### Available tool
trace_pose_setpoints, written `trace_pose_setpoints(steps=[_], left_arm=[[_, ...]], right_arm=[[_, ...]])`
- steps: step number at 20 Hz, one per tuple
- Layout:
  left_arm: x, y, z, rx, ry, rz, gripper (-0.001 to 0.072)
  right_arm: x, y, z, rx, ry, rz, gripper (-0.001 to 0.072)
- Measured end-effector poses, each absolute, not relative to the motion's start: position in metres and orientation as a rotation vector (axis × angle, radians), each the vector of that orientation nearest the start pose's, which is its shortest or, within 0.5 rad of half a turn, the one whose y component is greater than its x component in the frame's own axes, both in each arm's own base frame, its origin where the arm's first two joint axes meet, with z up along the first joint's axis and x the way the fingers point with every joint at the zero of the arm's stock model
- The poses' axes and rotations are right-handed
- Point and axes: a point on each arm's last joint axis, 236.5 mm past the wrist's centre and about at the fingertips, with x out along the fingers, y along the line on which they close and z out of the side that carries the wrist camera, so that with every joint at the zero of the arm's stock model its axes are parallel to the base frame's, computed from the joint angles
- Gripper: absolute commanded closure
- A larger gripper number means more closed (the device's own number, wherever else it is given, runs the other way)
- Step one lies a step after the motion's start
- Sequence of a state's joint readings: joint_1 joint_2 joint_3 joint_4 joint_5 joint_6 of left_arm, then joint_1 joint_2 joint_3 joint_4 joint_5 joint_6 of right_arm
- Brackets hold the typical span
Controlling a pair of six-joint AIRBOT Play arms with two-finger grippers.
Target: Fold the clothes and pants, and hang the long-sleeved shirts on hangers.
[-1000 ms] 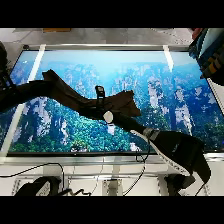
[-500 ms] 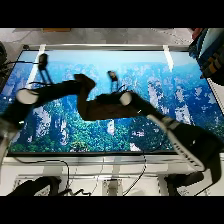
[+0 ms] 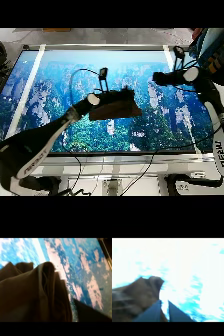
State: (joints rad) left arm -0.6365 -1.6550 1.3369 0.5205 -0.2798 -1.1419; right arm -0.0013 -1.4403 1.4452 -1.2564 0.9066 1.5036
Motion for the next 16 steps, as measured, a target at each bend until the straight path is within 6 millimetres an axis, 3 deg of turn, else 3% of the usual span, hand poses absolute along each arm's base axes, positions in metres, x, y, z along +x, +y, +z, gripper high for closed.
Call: trace_pose_setpoints(steps=[1,3,5,7,8,9,12,16], left_arm=[[0.45,-0.412,0.042,-0.455,0.718,-0.7,0.0009],[0.451,-0.416,0.038,-0.446,0.724,-0.706,0.0009],[0.455,-0.409,0.041,-0.439,0.728,-0.711,0.0009],[0.463,-0.393,0.051,-0.446,0.729,-0.712,0.0011],[0.465,-0.385,0.055,-0.45,0.74,-0.717,0.0013],[0.466,-0.377,0.059,-0.456,0.748,-0.72,0.0013],[0.466,-0.359,0.07,-0.487,0.784,-0.742,0.0013],[0.46,-0.347,0.073,-0.495,0.828,-0.772,0.0013]], right_arm=[[0.502,0.043,0.081,0.21,0.906,0.16,0.0501],[0.497,0.019,0.07,0.188,0.935,0.135,0.0401],[0.491,-0.006,0.049,0.191,0.996,0.105,0.039],[0.482,-0.015,0.021,0.239,1.083,0.119,0.0382],[0.478,-0.01,0.008,0.279,1.126,0.158,0.0334],[0.475,0.002,-0.005,0.329,1.164,0.216,0.0212],[0.474,0.057,-0.032,0.486,1.219,0.425,0.0007],[0.482,0.121,-0.062,0.536,1.231,0.544,0.0001]])
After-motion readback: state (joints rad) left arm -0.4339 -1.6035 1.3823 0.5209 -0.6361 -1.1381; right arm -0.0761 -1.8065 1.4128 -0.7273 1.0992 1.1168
